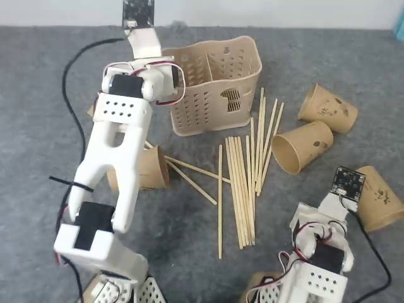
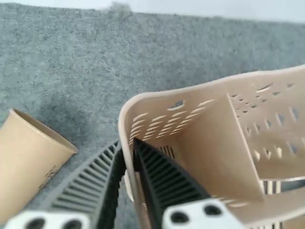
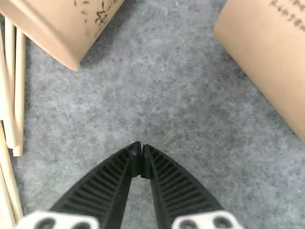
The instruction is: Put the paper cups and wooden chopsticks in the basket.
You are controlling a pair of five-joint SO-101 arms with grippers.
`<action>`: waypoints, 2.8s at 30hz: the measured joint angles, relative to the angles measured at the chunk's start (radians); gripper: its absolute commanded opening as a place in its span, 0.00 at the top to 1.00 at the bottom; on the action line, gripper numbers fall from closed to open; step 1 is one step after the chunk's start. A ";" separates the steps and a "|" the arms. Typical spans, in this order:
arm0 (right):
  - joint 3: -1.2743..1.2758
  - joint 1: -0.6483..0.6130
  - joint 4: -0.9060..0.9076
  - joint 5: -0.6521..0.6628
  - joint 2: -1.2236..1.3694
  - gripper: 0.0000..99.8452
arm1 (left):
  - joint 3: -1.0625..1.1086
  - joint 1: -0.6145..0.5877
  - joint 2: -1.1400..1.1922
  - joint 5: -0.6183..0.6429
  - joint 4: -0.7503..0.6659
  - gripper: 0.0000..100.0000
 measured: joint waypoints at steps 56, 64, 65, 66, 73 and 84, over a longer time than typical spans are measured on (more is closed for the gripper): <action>0.000 0.083 0.000 0.000 0.000 0.99 | -0.694 -0.250 0.333 -0.072 0.548 0.70; 0.000 0.083 0.000 0.000 0.000 0.99 | -1.054 -0.239 0.741 -0.072 0.516 0.70; 0.000 0.083 0.000 0.000 0.000 0.99 | -1.103 -0.241 0.783 -0.072 0.516 0.70; 0.000 0.083 0.000 0.000 0.000 0.99 | -1.151 -0.241 0.824 -0.072 0.516 0.70; 0.000 0.083 0.000 0.000 0.000 0.99 | -1.404 -0.241 1.036 -0.069 0.534 0.70; 0.000 0.083 0.000 0.000 0.000 0.99 | -1.548 -0.269 1.088 -0.069 0.707 0.90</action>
